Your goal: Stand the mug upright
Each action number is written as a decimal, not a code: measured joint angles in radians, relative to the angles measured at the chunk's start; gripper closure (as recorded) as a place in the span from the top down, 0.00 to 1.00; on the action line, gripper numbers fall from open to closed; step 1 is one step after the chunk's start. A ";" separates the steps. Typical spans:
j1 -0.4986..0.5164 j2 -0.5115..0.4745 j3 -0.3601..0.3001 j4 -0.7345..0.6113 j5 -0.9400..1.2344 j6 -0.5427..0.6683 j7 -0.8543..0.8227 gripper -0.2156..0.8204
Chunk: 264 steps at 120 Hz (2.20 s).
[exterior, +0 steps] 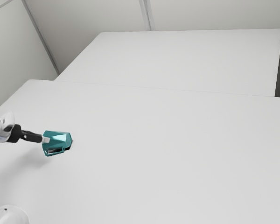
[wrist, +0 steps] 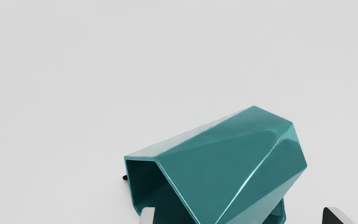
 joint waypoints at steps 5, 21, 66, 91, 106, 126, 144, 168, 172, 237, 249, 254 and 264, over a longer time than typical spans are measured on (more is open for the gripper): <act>-0.010 0.001 -0.004 -0.003 -0.018 0.005 0.022 0.77; 0.000 -0.001 -0.006 -0.025 -0.059 0.016 0.081 0.77; -0.010 0.049 -0.007 -0.029 -0.082 0.041 0.194 0.75; -0.052 0.070 -0.013 -0.024 -0.097 0.052 0.232 0.75; -0.058 0.067 -0.016 -0.023 -0.104 0.055 0.249 0.70; -0.057 0.038 -0.027 -0.008 -0.107 0.060 0.267 0.46; -0.059 0.023 -0.042 0.019 -0.106 0.063 0.279 0.30; -0.058 0.019 -0.059 0.043 -0.102 0.065 0.288 0.13; -0.057 0.019 -0.063 0.045 -0.102 0.065 0.289 0.11; -0.159 -0.063 -0.065 0.047 -0.077 0.104 0.221 0.04; -0.197 -0.085 -0.063 0.059 0.075 0.102 0.135 0.04; -0.213 -0.093 -0.063 0.066 0.150 0.095 0.088 0.04; -0.291 -0.119 -0.012 0.078 0.275 0.065 -0.017 0.04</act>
